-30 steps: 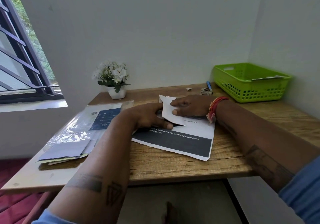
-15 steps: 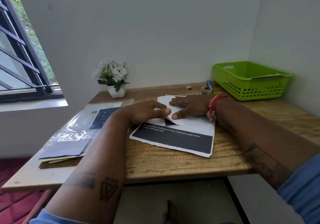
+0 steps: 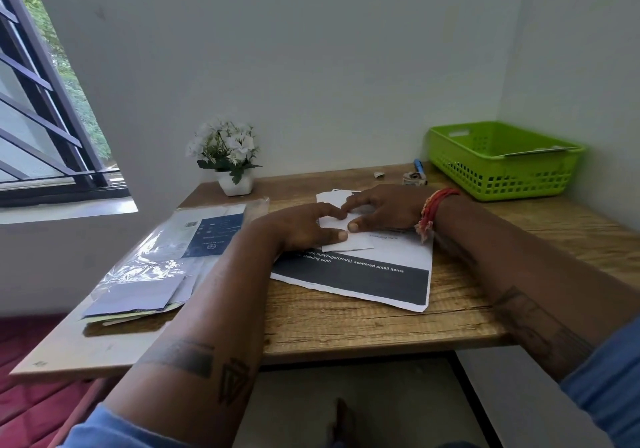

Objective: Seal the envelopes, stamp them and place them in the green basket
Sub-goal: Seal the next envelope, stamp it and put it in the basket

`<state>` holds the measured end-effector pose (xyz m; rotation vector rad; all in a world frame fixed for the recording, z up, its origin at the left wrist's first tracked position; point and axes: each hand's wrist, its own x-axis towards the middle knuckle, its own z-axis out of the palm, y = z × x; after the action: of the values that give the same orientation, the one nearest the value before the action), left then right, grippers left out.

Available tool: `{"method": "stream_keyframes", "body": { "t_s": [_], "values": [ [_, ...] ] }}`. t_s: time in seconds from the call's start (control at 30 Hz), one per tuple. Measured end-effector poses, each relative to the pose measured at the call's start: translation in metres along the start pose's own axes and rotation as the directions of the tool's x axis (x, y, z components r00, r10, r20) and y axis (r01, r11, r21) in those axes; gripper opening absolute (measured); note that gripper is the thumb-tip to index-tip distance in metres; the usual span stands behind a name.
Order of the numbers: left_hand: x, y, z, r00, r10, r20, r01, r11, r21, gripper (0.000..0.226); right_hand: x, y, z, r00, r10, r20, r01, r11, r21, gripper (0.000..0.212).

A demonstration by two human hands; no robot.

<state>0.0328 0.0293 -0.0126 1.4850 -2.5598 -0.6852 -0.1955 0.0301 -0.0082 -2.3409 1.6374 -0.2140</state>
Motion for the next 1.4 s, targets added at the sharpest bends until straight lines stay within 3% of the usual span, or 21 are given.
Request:
{"method": "stream_keyframes", "body": {
  "t_s": [0.1, 0.23, 0.77, 1.0, 1.07, 1.2, 1.4],
  "values": [
    [-0.001, 0.002, -0.001, 1.0, 0.018, 0.024, -0.019, 0.999, 0.05, 0.049, -0.004, 0.002, 0.001, 0.988, 0.032, -0.154, -0.031, 0.999, 0.01, 0.052],
    [-0.004, 0.007, -0.003, 0.998, 0.013, 0.058, -0.017, 0.998, 0.059, 0.049, -0.004, -0.002, 0.003, 0.977, 0.076, -0.197, -0.079, 0.997, -0.01, 0.048],
    [0.006, -0.002, 0.001, 0.998, 0.031, 0.046, -0.034, 0.997, 0.065, 0.052, -0.031, -0.009, -0.011, 0.984, 0.171, 0.048, -0.171, 0.985, -0.004, 0.099],
    [0.003, -0.001, 0.0, 0.998, 0.03, 0.055, -0.033, 0.997, 0.065, 0.054, -0.039, -0.009, -0.015, 0.982, 0.128, 0.136, -0.124, 0.992, -0.037, 0.116],
    [0.001, -0.001, 0.0, 0.998, 0.028, 0.06, -0.032, 0.998, 0.058, 0.054, -0.04, -0.009, -0.013, 0.986, 0.1, 0.131, -0.097, 0.995, -0.033, 0.109],
    [-0.002, 0.001, -0.001, 0.998, 0.04, 0.056, -0.043, 0.997, 0.059, 0.054, -0.031, -0.004, -0.001, 0.999, 0.05, 0.013, -0.049, 0.997, -0.056, 0.072],
    [0.003, -0.003, -0.003, 0.997, 0.031, 0.067, -0.037, 0.995, 0.094, 0.054, -0.011, -0.005, 0.007, 0.985, 0.162, -0.054, -0.171, 0.943, -0.285, 0.047]
  ]
}}
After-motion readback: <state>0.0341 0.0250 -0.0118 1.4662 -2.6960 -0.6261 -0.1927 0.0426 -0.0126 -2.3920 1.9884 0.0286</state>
